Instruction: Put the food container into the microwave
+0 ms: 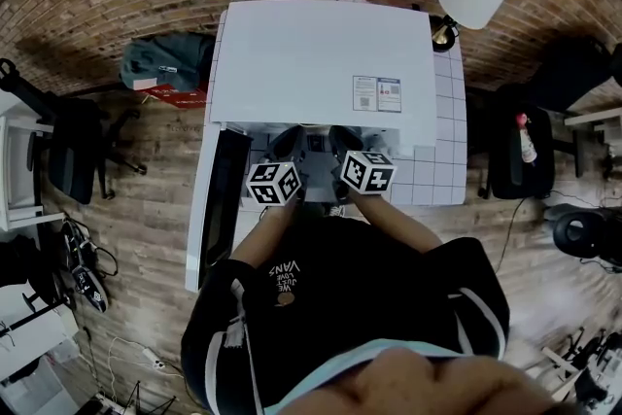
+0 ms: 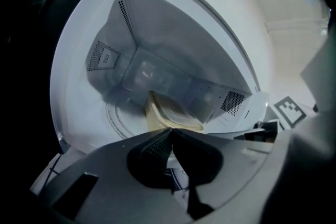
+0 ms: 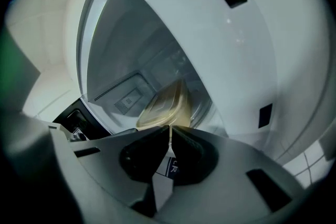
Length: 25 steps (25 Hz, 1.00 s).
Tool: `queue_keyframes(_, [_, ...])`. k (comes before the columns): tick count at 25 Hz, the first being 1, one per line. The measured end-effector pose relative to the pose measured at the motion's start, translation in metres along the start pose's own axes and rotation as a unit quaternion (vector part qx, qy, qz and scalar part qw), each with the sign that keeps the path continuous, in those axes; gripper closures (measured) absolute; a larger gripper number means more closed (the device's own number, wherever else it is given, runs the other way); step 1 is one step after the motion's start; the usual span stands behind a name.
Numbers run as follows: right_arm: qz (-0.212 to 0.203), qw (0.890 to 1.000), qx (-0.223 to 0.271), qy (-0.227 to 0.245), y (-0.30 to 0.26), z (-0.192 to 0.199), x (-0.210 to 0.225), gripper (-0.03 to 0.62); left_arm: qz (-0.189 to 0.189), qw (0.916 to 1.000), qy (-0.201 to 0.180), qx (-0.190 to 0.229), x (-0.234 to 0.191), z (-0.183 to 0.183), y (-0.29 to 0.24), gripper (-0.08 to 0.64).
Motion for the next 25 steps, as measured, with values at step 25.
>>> queue_keyframes(25, [-0.02,1.0,-0.001,0.003,0.01,0.0,0.0,0.577,-0.011,0.9998,0.001,0.013,0.011,0.002,0.006,0.548])
Point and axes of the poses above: the fingertips, and each gripper's own axes: y backward along the fingers, x to its right, z out of its underside, the point moved 8 cm from there along y, backward along the fingers, and after that the axes turned 5 degrees about -y, right-handed, at the moved point
